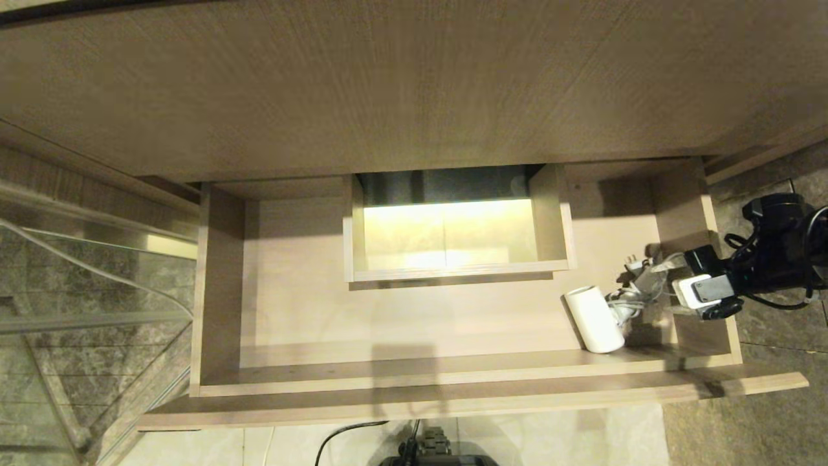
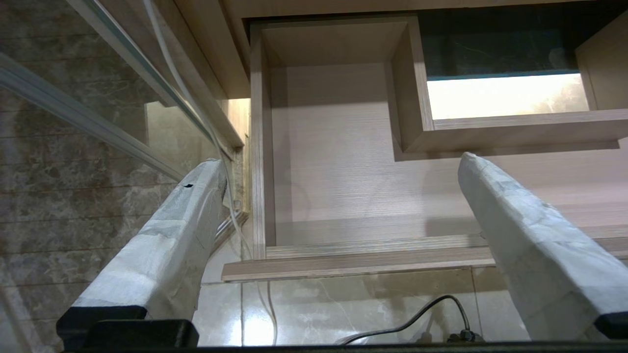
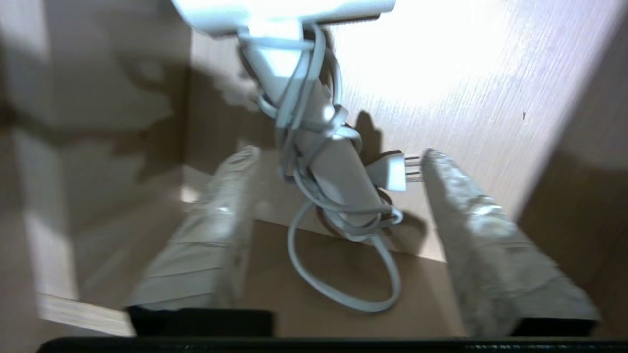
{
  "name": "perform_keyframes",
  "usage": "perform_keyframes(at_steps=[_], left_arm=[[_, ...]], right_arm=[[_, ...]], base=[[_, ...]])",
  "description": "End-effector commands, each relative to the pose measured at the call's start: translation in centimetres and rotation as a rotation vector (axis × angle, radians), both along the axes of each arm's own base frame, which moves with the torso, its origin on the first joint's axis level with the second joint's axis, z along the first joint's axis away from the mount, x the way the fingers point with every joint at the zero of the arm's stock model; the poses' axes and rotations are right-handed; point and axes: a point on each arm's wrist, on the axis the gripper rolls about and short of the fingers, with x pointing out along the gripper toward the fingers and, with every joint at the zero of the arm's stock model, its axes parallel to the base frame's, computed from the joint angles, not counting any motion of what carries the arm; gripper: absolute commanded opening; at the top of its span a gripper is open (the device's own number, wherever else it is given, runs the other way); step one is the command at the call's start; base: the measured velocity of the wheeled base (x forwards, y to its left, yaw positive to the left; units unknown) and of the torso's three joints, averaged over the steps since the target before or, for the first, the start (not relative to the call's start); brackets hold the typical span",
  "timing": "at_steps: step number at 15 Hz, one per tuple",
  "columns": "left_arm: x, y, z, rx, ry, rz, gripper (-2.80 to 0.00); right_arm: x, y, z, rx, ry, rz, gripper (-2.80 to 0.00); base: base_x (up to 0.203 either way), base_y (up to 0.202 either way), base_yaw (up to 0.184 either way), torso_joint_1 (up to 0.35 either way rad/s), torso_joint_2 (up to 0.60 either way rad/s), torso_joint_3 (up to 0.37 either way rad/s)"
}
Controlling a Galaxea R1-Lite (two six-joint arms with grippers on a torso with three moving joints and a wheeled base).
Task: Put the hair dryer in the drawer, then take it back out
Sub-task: Take the hairdryer out
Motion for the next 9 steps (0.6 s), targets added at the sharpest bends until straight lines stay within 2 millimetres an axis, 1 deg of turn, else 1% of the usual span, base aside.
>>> perform_keyframes(at_steps=[1, 4, 7, 9], left_arm=[[0.4, 0.0, -1.1, -0.001, 0.038, 0.001, 0.00], [0.4, 0.0, -1.1, -0.002, 0.038, 0.001, 0.00], [0.4, 0.0, -1.1, 0.000, 0.038, 0.001, 0.00], [0.4, 0.0, -1.1, 0.000, 0.038, 0.001, 0.00]], right_arm=[[0.9, 0.3, -1.2, -0.002, 0.011, 0.025, 0.00], [1.8, -0.1, -1.0, -0.021, -0.044, 0.026, 0.00], [2.6, -0.4, -1.6, -0.022, -0.049, 0.029, 0.00], [3.0, -0.9, -1.6, -0.064, -0.077, 0.075, 0.00]], base=[[0.000, 0.000, 0.000, 0.000, 0.00, 0.000], [0.000, 0.000, 0.000, 0.000, 0.00, 0.000], [0.000, 0.000, 0.000, 0.000, 0.00, 0.000], [0.000, 0.000, 0.000, 0.000, 0.00, 0.000]])
